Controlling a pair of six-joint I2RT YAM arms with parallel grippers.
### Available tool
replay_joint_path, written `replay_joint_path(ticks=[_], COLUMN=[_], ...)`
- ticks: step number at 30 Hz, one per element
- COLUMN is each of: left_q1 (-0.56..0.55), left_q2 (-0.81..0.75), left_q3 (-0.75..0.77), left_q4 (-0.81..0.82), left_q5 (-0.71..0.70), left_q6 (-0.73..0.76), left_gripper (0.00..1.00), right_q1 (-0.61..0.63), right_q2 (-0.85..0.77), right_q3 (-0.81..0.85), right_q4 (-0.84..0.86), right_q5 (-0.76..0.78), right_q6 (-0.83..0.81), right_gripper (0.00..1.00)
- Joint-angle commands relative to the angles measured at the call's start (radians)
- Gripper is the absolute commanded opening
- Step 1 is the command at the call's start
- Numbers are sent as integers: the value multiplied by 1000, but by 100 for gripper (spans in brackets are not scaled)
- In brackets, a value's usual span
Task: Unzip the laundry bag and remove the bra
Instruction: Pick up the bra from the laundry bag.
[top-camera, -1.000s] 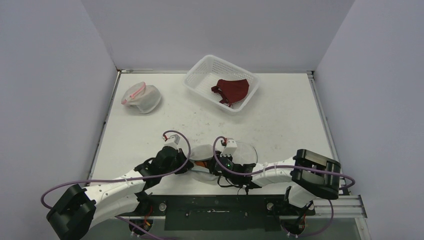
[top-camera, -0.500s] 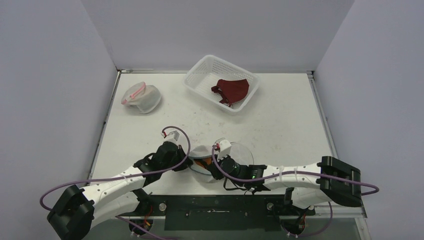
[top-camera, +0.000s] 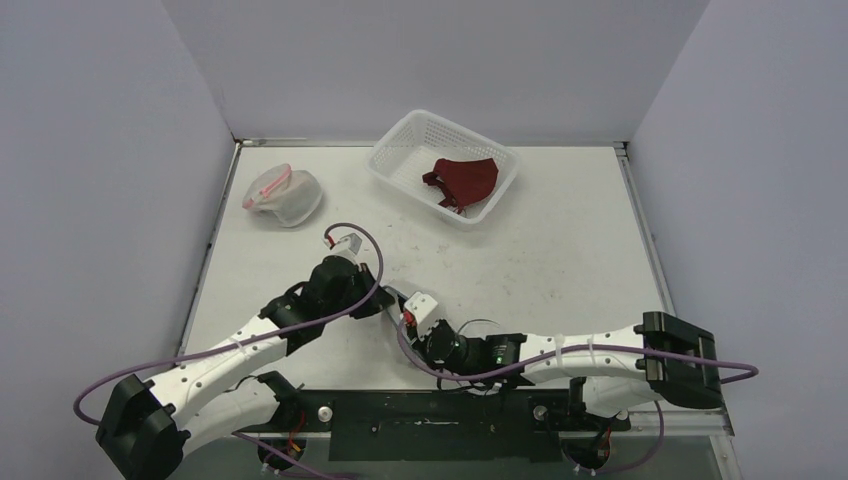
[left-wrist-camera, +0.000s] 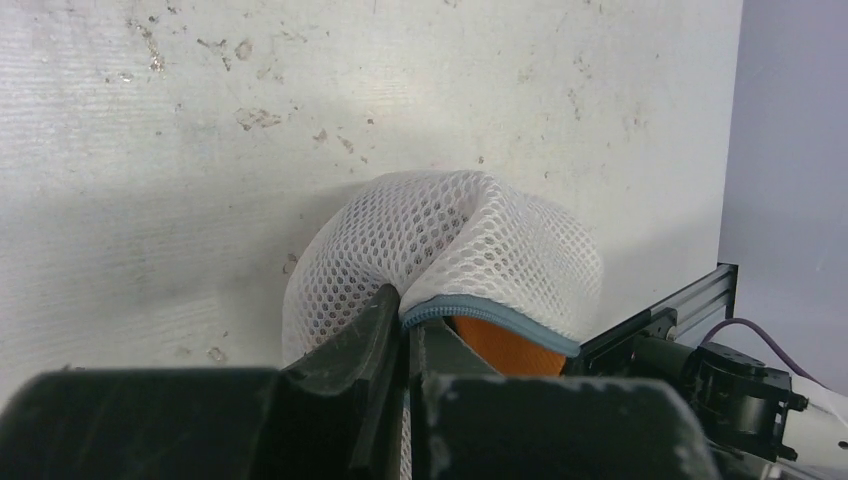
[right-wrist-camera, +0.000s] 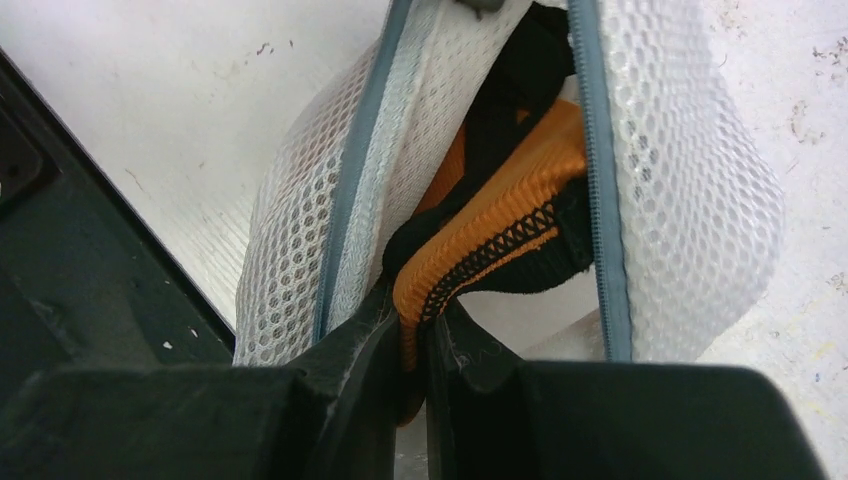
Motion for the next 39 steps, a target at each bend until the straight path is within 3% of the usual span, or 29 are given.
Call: replay_joint_path(ticks=[1, 6, 18, 23, 27, 32, 39], left_q1=[12, 12, 14, 12, 9, -11, -26], left_q2=[-5, 28, 54, 52, 33, -19, -90], left_q3=[89, 75, -52, -72, -108, -166, -224], left_q4=[2, 13, 126, 155, 206, 308, 350], left_q5=[-33, -37, -53, -50, -39, -34, -10], left_q6=[31, 32, 7, -8, -29, -47, -62], left_gripper=[1, 1, 0, 0, 0, 0, 0], right_q1=[52, 99, 110, 106, 95, 37, -37], right_q2=[23, -23, -314, -357, -400, -417, -420], right_q3=[49, 45, -104, -146, -244, -356, -333], right_q4=[-29, 4, 218, 253, 383, 554, 573], right_q5=[21, 116, 255, 335, 416, 404, 327], right_q6=[-64, -74, 47, 146, 293, 432, 457], right_gripper=[5, 5, 5, 5, 5, 5, 5])
